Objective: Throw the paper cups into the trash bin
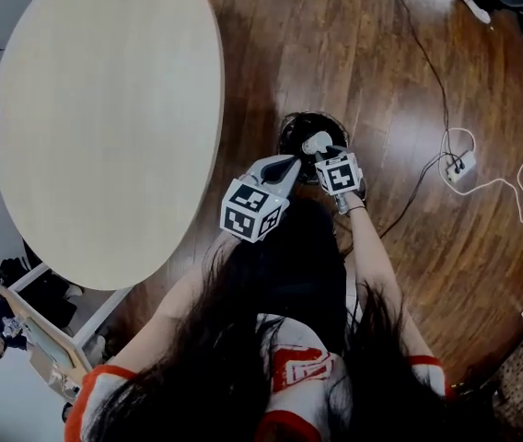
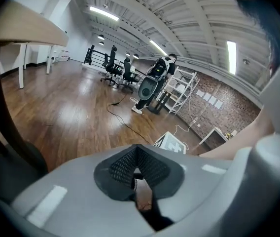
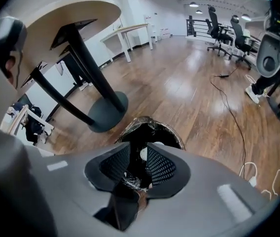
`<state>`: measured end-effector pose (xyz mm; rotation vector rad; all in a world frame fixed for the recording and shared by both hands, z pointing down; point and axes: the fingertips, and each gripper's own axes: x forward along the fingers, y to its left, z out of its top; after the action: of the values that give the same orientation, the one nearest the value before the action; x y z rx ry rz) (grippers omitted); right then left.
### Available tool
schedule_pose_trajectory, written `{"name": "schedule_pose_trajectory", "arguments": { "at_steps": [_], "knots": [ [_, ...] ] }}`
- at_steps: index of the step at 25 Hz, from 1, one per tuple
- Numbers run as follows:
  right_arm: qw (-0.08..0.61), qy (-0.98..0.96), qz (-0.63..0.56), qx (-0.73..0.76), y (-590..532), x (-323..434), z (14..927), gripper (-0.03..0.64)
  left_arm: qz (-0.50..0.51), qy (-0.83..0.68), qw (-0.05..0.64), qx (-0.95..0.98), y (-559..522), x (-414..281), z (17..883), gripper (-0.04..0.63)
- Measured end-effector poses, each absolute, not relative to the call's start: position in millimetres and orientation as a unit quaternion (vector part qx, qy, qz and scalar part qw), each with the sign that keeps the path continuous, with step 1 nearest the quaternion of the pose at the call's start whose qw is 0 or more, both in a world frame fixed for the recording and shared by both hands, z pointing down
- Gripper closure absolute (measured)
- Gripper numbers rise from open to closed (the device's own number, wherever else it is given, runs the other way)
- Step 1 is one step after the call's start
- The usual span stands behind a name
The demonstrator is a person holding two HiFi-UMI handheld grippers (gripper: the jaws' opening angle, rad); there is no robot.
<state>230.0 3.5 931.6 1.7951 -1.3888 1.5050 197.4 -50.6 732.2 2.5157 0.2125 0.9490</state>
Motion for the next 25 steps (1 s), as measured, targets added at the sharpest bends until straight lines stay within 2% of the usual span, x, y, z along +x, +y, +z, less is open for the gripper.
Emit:
{"name": "schedule_pose_trajectory", "arguments": {
  "at_steps": [5, 9, 12, 25],
  "knots": [
    [0.157, -0.468, 0.546, 0.677, 8.5, 231.8, 902.6, 0.551, 0.339, 0.068, 0.232, 0.909, -56.1, 186.9, 712.7, 0.595],
    [0.125, -0.434, 0.533, 0.715, 20.3, 237.9, 861.1, 0.614, 0.332, 0.067, 0.242, 0.909, -54.5, 183.6, 686.5, 0.595],
    [0.085, -0.430, 0.523, 0.731, 25.7, 234.3, 825.3, 0.614, 0.324, 0.072, 0.248, 0.910, -49.9, 184.2, 662.8, 0.595],
    [-0.008, -0.446, 0.410, 0.795, 1.9, 240.1, 643.2, 0.615, 0.261, 0.059, 0.241, 0.933, -55.4, 190.8, 569.5, 0.595]
  ]
}}
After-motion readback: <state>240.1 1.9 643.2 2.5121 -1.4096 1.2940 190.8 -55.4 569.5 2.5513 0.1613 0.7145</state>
